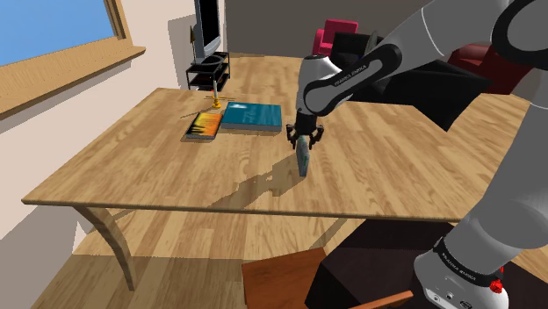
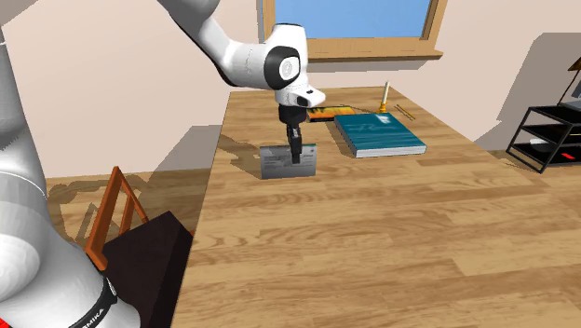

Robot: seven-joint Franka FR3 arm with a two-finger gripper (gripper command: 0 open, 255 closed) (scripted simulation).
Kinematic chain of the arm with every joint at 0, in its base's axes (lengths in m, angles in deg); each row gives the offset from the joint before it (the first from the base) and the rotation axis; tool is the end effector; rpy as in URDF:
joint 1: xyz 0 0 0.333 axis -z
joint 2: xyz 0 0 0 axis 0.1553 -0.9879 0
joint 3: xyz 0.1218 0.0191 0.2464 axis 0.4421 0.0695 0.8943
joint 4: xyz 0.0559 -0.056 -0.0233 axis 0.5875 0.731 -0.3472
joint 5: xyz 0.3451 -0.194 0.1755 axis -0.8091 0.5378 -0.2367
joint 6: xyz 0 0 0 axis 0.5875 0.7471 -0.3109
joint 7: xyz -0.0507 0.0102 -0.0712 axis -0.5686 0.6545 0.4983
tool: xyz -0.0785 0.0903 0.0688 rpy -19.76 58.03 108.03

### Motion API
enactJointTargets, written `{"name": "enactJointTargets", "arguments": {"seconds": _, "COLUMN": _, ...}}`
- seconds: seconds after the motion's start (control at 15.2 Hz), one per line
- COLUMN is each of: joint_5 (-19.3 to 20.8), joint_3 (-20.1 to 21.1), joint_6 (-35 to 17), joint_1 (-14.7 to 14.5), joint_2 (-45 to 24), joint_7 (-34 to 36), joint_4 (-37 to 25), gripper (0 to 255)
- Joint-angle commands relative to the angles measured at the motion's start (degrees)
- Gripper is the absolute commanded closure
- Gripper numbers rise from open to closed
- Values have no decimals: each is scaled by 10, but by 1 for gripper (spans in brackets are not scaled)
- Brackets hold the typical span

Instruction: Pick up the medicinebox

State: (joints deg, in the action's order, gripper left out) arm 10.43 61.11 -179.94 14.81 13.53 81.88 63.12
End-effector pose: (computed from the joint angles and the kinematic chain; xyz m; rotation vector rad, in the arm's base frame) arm 0.5924 0.0418 0.2106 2.9079 -1.0357 0.0474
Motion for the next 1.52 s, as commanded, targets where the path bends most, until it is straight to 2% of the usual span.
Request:
{"name": "enactJointTargets", "arguments": {"seconds": 0.0, "joint_5": 0, "joint_3": 0, "joint_6": -1, "joint_1": 0, "joint_2": -1, "joint_7": 1, "joint_4": 0, "gripper": 255}}
{"name": "enactJointTargets", "arguments": {"seconds": 0.53, "joint_5": 0, "joint_3": 0, "joint_6": 0, "joint_1": 0, "joint_2": -1, "joint_7": 0, "joint_4": -1, "gripper": 255}}
{"name": "enactJointTargets", "arguments": {"seconds": 1.45, "joint_5": -22, "joint_3": 5, "joint_6": 96, "joint_1": 3, "joint_2": 59, "joint_7": -19, "joint_4": -40, "gripper": 255}}
